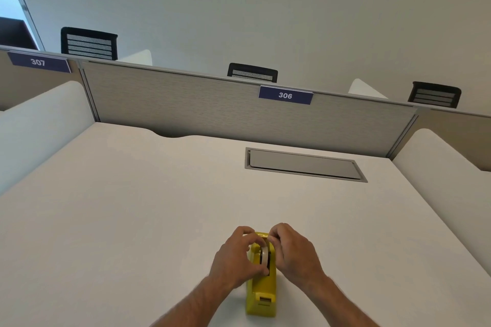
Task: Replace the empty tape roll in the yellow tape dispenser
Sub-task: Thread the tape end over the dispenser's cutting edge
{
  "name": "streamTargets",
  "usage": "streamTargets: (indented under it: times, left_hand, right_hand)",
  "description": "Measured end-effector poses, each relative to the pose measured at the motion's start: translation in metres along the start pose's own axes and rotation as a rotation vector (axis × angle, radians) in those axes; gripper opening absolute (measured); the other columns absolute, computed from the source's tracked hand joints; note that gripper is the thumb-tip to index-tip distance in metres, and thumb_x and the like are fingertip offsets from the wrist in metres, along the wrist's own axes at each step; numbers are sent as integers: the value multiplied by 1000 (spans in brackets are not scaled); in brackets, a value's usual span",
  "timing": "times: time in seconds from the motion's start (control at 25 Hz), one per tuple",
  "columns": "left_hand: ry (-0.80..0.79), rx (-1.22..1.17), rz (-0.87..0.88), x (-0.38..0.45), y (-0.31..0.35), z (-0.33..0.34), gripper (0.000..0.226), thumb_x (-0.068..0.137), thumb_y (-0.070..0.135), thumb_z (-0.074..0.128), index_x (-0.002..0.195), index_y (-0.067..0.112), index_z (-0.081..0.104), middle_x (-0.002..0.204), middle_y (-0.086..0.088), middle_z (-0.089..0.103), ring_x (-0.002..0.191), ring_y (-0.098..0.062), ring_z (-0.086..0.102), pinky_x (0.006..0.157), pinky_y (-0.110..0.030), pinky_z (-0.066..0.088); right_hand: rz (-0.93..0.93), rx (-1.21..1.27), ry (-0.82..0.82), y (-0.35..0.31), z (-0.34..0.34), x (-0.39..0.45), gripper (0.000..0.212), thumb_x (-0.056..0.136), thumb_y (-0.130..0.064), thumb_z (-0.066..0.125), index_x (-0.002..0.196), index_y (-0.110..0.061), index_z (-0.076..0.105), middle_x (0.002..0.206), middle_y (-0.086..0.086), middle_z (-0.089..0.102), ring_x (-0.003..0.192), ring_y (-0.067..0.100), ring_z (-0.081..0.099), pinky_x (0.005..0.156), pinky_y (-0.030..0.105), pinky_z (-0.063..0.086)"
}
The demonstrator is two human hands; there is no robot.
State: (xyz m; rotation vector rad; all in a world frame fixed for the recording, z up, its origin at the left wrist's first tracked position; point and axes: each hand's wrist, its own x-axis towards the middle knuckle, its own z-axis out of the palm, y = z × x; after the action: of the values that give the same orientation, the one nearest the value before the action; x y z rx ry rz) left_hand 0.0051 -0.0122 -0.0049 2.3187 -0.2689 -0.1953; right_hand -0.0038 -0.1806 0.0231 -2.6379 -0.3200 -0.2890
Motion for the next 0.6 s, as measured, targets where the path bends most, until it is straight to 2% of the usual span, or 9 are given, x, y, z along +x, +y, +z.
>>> streamTargets:
  times: [0.16,0.28,0.44,0.6]
  left_hand:
    - [-11,-51,14,-1,-2,0,62,51,58,86,104,48,57,126,26,41,101,-5,56,81,-26,55]
    - [-68,-71,46,-1,-10,-6,82,46,62,87,119,54,49,137,22,39,109,-7,53,89,-30,54]
    - [-174,210,55,3,-13,-18,104,53,65,83,141,48,30,157,19,19,139,-12,31,107,-43,42]
    - [-209,358,64,5,-11,-19,105,61,63,80,146,44,22,161,15,16,142,-17,26,107,-46,40]
  right_hand:
    - [-9,9,-20,-2,-4,-2,7,100,-23,53,94,-21,57,85,-10,62,69,14,59,58,32,55]
    - [-24,10,-29,-3,-7,-4,7,99,-22,54,92,-21,57,85,-11,62,71,14,57,60,34,53]
    - [-73,-26,-22,-5,-8,-14,8,99,-24,55,91,-21,58,85,-10,63,72,12,57,60,31,54]
    - [-169,-117,24,-9,-9,-29,3,93,-21,68,92,-21,65,81,-8,68,68,11,62,51,30,56]
